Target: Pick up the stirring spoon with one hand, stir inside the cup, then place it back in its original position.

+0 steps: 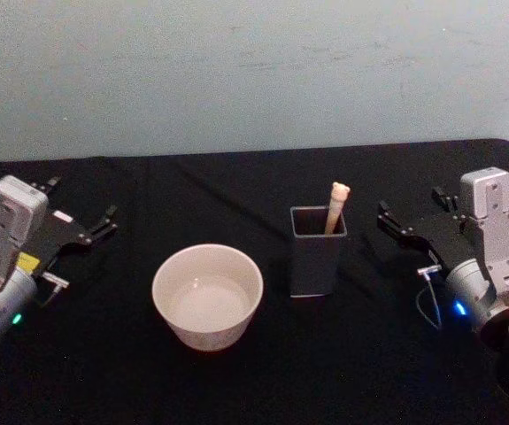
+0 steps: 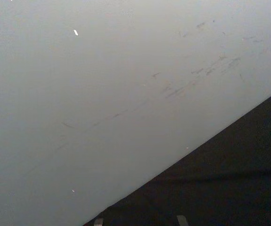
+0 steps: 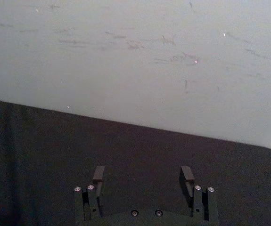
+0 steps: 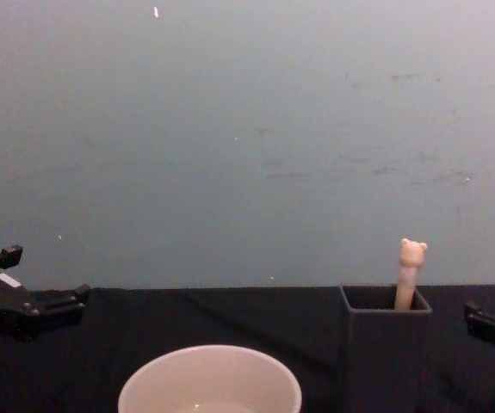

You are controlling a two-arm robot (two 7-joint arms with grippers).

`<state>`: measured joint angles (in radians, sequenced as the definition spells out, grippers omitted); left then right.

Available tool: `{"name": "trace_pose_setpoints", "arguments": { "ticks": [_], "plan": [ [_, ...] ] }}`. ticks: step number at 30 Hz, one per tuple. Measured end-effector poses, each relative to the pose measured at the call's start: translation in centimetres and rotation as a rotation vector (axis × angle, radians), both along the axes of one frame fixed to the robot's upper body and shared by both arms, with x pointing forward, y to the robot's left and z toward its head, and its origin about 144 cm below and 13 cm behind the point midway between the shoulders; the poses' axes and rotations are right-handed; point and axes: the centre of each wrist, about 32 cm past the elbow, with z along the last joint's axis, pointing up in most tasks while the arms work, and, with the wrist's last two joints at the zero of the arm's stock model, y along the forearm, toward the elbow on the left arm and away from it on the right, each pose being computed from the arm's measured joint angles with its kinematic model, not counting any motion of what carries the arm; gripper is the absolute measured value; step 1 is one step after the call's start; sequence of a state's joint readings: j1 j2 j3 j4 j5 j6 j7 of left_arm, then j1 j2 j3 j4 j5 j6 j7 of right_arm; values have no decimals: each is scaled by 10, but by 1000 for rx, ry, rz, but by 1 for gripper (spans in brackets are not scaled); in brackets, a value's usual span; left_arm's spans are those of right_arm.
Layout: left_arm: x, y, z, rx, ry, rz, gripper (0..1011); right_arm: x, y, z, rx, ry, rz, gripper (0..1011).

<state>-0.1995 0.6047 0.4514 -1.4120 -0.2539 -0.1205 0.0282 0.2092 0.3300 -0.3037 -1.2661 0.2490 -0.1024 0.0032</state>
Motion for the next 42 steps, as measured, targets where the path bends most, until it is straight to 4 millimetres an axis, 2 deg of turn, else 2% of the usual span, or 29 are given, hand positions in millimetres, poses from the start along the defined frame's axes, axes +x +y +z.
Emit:
{"name": "trace_pose_setpoints", "arguments": {
  "ticks": [42],
  "plan": [
    [0, 0, 0, 0, 0, 0, 1001, 0, 0, 0, -3, 3, 0, 1000]
  ]
}}
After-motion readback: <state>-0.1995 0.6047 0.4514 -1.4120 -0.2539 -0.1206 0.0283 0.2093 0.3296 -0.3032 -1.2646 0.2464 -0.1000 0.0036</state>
